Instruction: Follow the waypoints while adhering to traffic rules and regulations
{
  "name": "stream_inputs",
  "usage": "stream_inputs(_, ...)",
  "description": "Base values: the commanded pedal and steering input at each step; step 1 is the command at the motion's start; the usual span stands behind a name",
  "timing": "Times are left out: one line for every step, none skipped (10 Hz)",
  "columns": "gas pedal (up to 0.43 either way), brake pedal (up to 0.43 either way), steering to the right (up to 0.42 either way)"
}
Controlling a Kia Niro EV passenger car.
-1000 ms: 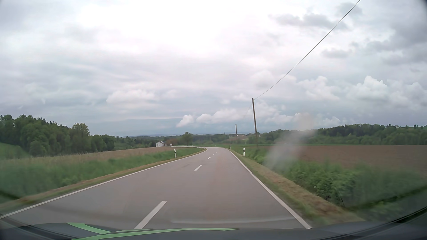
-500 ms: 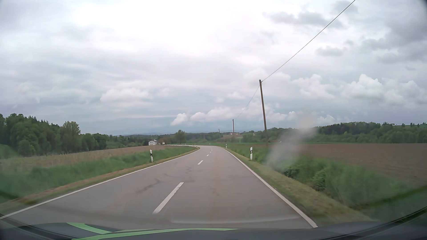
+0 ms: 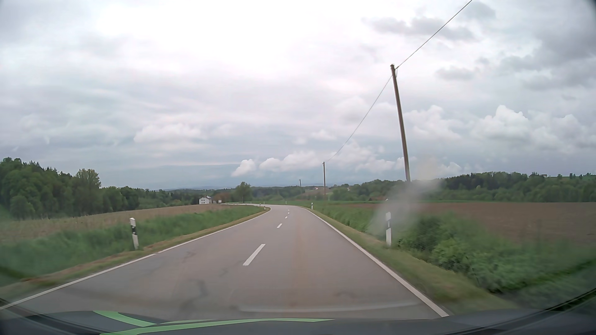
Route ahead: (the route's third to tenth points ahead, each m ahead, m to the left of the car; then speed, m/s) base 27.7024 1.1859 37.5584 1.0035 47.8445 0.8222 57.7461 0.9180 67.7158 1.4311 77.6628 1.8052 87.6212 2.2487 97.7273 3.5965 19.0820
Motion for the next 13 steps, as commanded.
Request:
stream_inputs(0.228,0.0,0.007)
stream_inputs(0.22,0.0,0.005)
stream_inputs(0.197,0.0,0.002)
stream_inputs(0.197,0.0,0.001)
stream_inputs(0.197,0.0,0.001)
stream_inputs(0.197,0.0,0.001)
stream_inputs(0.197,0.0,0.001)
stream_inputs(0.197,0.0,0.001)
stream_inputs(0.197,0.0,0.001)
stream_inputs(0.197,0.0,0.0)
stream_inputs(0.197,0.0,0.0)
stream_inputs(0.197,0.0,0.0)
stream_inputs(0.189,0.0,0.0)
